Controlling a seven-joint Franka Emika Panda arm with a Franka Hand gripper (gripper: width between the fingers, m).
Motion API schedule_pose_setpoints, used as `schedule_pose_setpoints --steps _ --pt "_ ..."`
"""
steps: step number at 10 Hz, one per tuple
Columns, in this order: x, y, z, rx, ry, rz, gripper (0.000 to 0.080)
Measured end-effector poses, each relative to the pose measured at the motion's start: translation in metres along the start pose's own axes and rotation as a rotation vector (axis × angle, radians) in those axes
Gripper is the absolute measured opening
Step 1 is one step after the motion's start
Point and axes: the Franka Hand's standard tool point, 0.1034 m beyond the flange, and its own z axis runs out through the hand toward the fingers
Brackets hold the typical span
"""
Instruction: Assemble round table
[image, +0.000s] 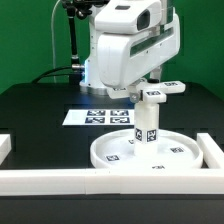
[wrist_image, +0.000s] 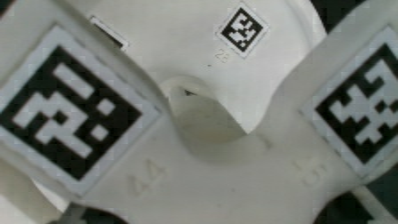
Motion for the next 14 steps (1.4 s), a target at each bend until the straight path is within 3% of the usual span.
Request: schedule_pose_setpoints --steps 5,14 --pt "-0.0017 -0.001 0.0093 -0.006 0.005 0.001 0.0458" --pt "-0.0015 0.0003 0.0091 -0.013 0.011 0.0 0.0458"
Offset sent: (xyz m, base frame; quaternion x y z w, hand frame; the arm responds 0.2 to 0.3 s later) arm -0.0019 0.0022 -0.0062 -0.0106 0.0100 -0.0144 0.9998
